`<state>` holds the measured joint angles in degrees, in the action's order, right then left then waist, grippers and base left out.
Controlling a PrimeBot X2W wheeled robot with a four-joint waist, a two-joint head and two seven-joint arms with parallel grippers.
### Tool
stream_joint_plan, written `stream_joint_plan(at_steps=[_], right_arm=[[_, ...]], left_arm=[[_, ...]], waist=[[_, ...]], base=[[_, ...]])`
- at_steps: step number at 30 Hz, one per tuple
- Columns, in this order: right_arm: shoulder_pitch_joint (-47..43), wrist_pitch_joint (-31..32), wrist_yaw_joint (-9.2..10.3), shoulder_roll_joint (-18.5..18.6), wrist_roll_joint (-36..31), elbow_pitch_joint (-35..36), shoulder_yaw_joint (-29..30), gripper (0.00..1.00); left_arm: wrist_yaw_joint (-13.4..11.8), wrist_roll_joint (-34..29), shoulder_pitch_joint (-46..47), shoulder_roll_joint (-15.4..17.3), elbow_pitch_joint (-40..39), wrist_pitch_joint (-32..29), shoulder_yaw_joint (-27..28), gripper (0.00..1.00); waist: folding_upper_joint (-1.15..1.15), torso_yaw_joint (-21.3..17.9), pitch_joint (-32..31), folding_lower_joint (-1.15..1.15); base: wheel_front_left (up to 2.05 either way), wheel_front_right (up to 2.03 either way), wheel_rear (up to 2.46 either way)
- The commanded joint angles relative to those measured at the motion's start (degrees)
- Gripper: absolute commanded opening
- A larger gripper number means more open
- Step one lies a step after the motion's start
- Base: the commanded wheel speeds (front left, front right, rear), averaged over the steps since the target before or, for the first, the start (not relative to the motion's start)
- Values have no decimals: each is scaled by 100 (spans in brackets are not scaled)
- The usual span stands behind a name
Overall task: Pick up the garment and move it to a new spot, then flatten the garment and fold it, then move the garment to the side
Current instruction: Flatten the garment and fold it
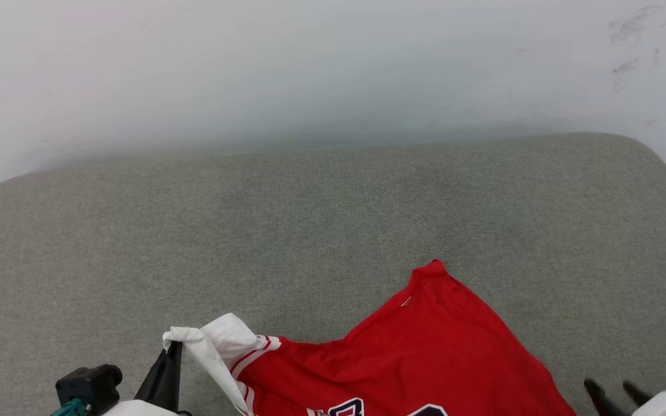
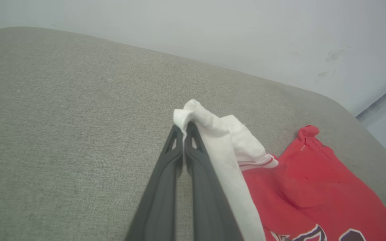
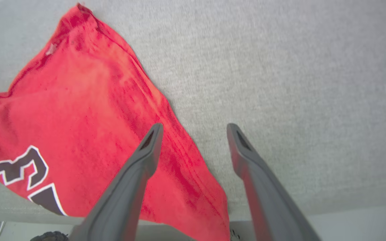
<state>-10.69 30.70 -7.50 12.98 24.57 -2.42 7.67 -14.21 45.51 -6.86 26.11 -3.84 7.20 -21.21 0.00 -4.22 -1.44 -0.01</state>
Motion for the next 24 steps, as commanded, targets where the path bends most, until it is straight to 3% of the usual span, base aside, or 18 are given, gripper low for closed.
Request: stream_joint_plan(at_steps=[1,5,9,13,18,24], right_arm=[[150,-413,3,-16,-20,45,7,100],[569,-1411,2,35,7,-56,-18,100],[1223,-1513,2,208,167,-322,-328,100],[1996,-947,2,488,326,-569,-812,100],[2772,242,2,970,481,-713,-1365,100],[3421,1286,3,1190,560,-927,-1849,100]], left_arm=[[-23,-10,-29,22,-21,1,2,0],[-30,-60,117,17,-51,-42,-49,0],[-66,-184,281,37,-134,-48,-104,0],[-33,-385,531,74,-243,-61,-212,0],[130,-661,1075,23,-332,-79,-449,0],[306,-890,1587,-86,-276,-9,-639,0]], waist=[[0,1,22,1],[0,64,97,1],[0,178,277,1],[0,392,569,1],[0,888,1059,1],[0,1219,1508,1]], base=[[0,0,0],[0,0,0],[0,0,0],[0,0,0],[0,0,0],[0,0,0]])
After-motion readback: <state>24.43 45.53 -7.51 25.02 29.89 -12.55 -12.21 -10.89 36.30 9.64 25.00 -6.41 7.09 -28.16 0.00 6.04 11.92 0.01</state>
